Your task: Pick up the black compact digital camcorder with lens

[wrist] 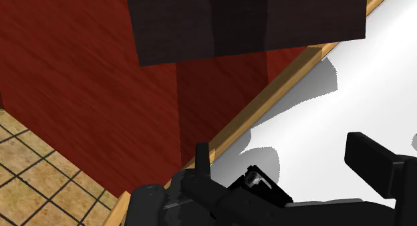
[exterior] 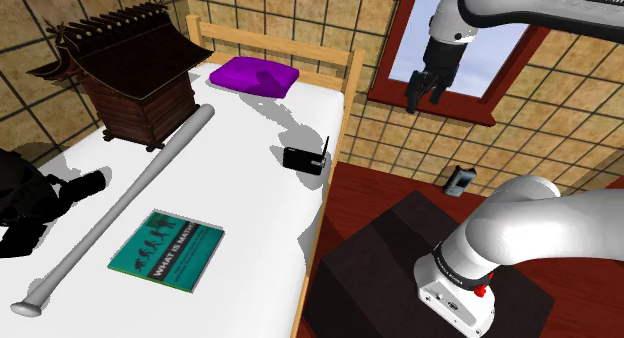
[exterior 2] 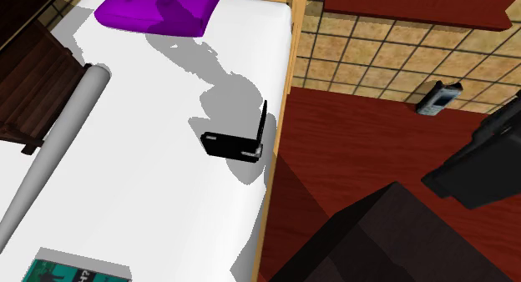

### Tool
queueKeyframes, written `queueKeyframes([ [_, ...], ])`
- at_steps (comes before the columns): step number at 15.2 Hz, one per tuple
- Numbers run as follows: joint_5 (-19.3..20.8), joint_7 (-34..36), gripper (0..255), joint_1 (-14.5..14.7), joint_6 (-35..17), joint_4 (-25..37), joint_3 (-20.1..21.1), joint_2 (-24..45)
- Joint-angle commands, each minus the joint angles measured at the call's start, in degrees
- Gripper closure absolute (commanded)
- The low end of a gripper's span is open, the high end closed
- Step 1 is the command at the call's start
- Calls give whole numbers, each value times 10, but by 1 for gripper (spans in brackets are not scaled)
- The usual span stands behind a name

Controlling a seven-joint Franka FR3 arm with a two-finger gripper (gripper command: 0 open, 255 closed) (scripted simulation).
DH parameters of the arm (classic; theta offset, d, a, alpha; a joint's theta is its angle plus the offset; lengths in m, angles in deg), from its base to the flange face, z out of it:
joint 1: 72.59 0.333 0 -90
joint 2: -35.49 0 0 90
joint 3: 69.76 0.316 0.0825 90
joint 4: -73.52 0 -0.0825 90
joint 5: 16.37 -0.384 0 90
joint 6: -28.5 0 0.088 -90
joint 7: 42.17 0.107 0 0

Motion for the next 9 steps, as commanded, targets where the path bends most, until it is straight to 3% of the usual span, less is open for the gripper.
queueKeyframes([
  [1, 0, 0, 0, 0, 0, 0, 0, 0],
  [9, 7, -73, 0, 24, -168, -43, -36, 116],
])
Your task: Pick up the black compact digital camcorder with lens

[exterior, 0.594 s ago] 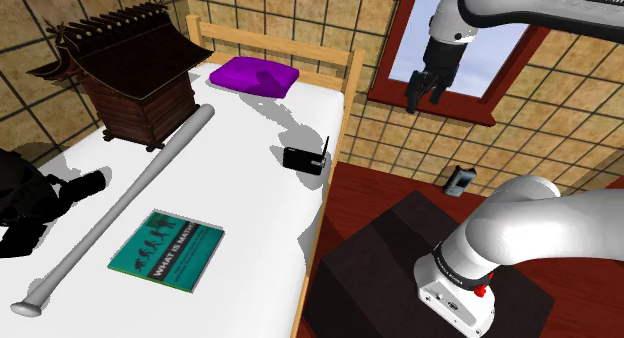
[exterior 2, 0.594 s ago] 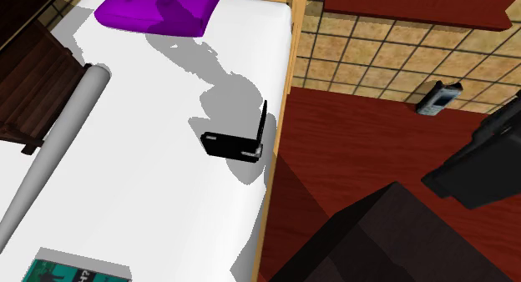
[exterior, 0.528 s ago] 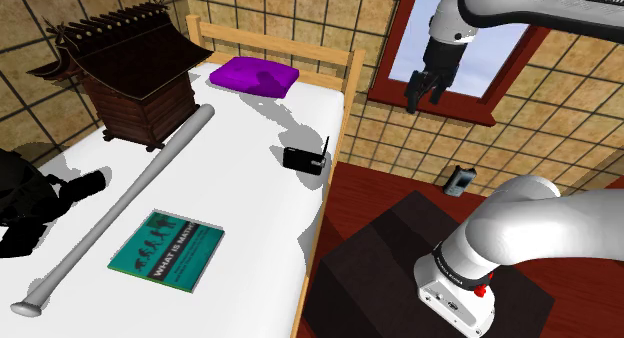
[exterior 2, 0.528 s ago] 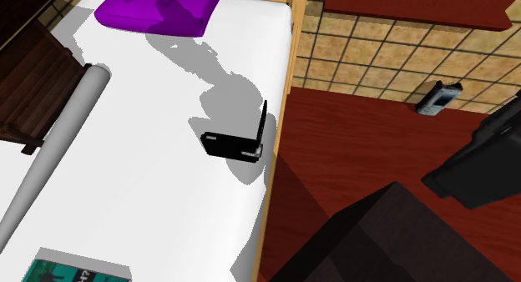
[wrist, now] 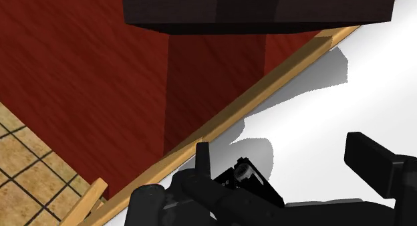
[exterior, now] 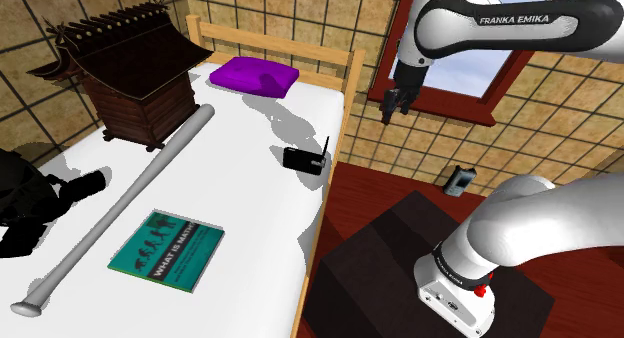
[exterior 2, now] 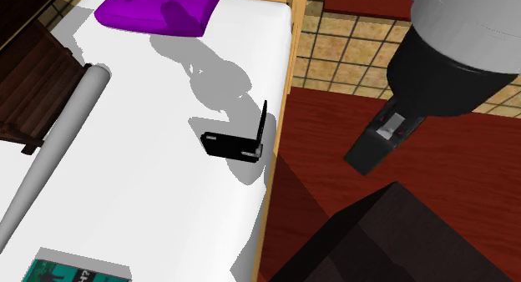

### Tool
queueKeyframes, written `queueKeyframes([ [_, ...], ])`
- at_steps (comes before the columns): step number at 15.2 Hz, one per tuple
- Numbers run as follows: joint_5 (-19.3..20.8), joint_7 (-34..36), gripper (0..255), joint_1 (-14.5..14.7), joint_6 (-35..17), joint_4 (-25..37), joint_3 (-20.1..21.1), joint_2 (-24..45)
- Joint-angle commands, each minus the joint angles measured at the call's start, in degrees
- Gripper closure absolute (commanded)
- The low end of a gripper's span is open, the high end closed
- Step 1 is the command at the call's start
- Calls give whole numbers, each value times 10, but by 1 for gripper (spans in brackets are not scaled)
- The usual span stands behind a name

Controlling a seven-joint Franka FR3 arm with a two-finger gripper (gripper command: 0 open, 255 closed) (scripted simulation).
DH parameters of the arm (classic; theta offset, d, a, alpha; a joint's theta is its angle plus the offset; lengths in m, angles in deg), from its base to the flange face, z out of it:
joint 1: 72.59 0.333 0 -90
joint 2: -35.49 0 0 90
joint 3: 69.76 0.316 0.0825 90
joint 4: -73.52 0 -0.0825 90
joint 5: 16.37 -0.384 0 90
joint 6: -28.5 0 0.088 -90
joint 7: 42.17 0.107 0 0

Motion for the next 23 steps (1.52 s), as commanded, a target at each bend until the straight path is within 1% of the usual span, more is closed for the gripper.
queueKeyframes([
  [1, 2, -22, 0, 5, -42, -9, -11, 29],
  [7, -11, -82, 0, 27, -158, 0, -32, 149],
  [13, -45, -152, 0, 48, -256, 37, -44, 281],
  [18, -86, -216, 0, 57, -318, 89, -38, 394],
  [23, -124, -274, 0, 54, -361, 157, -18, 505],
])
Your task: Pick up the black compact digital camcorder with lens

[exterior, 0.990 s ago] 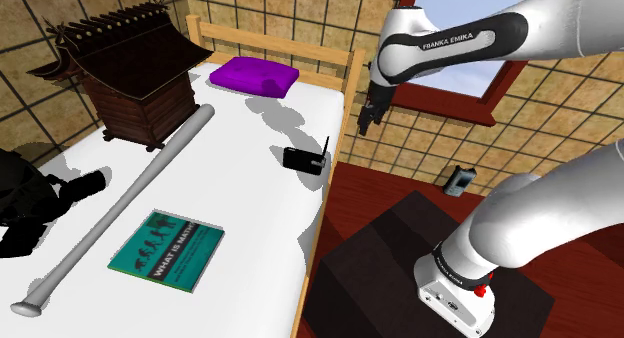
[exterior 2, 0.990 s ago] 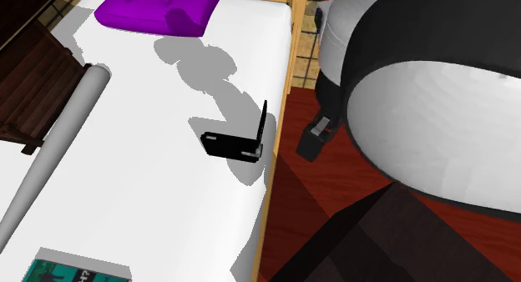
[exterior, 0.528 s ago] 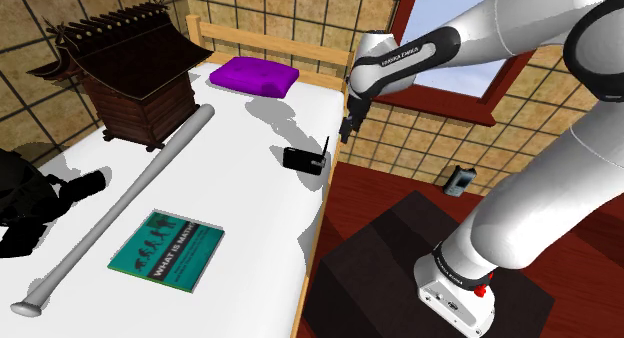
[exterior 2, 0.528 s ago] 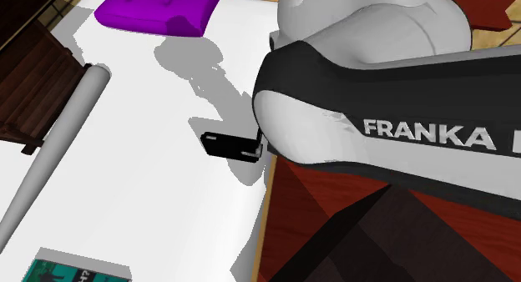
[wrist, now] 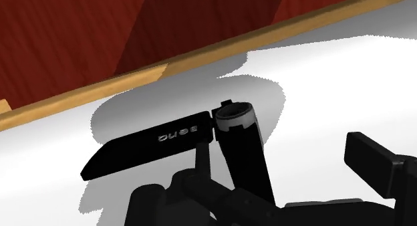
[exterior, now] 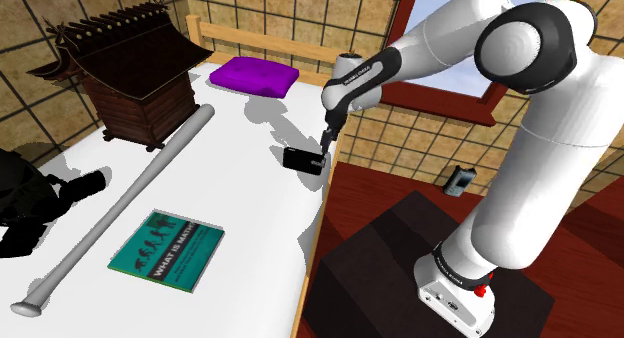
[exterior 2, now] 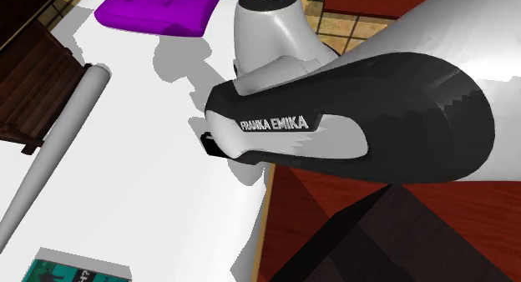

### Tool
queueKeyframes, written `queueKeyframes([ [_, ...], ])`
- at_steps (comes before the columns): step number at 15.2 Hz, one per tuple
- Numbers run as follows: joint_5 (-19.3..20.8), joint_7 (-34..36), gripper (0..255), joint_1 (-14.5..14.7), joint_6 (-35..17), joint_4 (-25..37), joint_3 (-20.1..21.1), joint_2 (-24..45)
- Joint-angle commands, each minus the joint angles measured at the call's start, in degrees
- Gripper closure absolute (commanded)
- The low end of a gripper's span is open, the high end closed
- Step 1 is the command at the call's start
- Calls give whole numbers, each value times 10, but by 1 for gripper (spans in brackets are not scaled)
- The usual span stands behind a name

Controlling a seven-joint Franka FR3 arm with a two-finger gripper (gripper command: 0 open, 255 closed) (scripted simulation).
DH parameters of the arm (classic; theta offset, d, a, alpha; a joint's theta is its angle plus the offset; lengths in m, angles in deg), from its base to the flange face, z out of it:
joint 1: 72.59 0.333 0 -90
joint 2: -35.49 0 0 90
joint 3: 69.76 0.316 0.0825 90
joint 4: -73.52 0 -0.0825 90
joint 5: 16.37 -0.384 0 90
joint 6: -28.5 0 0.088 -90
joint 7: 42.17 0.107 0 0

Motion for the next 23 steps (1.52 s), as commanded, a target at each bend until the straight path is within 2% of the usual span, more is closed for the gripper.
queueKeyframes([
  [1, -13, -24, 0, -4, -12, 34, 9, 45],
  [6, -32, -67, 0, -11, -34, 119, 36, 151],
  [16, -41, -75, 0, -17, -75, 128, 44, 200],
  [17, -41, -75, 255, -17, -74, 128, 44, 200],
  [23, -41, -75, 255, -17, -74, 128, 44, 200],
])
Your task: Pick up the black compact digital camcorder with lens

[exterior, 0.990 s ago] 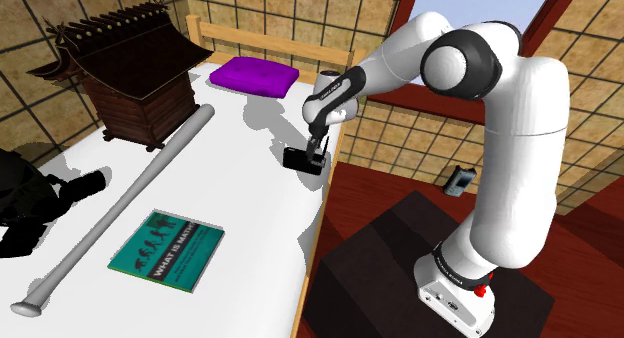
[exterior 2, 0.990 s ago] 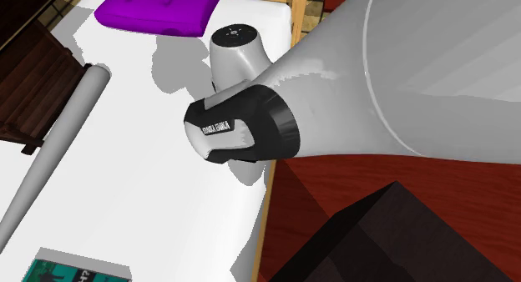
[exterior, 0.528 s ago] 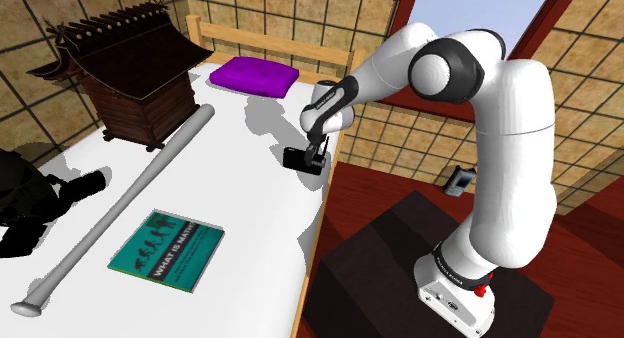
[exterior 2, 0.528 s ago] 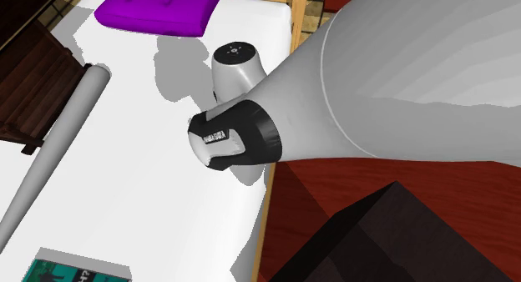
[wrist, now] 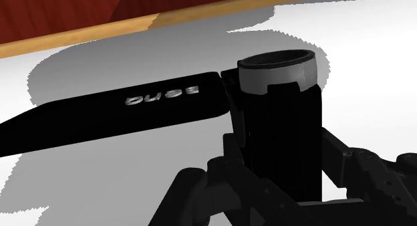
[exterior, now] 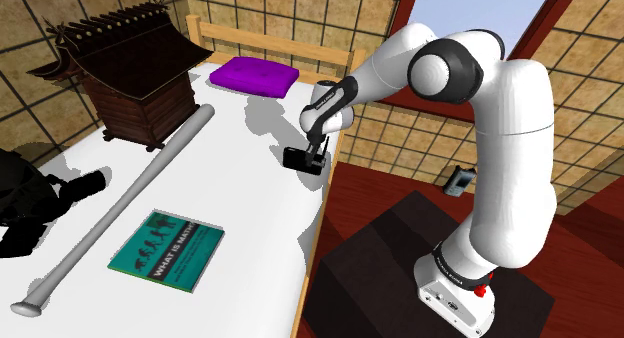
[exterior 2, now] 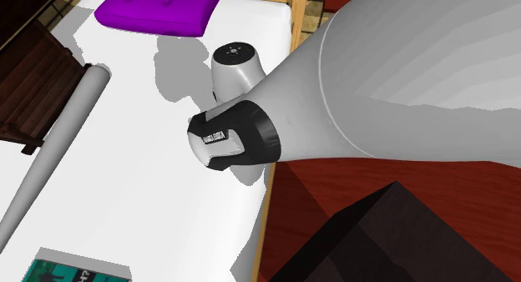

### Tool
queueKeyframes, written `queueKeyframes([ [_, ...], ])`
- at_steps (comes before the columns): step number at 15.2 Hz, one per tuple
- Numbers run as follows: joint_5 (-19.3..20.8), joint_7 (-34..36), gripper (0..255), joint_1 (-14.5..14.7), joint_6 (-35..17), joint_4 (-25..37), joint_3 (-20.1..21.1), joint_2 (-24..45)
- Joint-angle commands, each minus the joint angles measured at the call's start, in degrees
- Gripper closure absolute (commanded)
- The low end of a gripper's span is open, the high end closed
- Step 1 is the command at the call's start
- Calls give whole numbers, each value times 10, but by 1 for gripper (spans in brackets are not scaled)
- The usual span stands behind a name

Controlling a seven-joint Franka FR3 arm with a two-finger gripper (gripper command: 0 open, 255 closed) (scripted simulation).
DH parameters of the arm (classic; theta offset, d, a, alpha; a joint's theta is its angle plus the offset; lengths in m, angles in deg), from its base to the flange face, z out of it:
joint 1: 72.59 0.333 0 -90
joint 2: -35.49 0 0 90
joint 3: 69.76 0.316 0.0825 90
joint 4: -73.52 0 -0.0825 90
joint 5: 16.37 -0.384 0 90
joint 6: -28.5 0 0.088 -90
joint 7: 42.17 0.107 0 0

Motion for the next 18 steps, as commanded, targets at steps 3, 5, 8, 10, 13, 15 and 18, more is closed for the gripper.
queueKeyframes([
  [3, 0, 0, 255, 0, 0, 0, 0, 1],
  [5, 2, 2, 255, 1, 10, -3, -2, -13],
  [8, 6, 6, 255, 4, 26, -7, -5, -32],
  [10, 8, 8, 255, 5, 37, -8, -7, -45],
  [13, 12, 11, 255, 7, 53, -10, -10, -63],
  [15, 15, 14, 255, 8, 65, -10, -12, -75],
  [18, 19, 17, 255, 10, 82, -10, -14, -92],
])
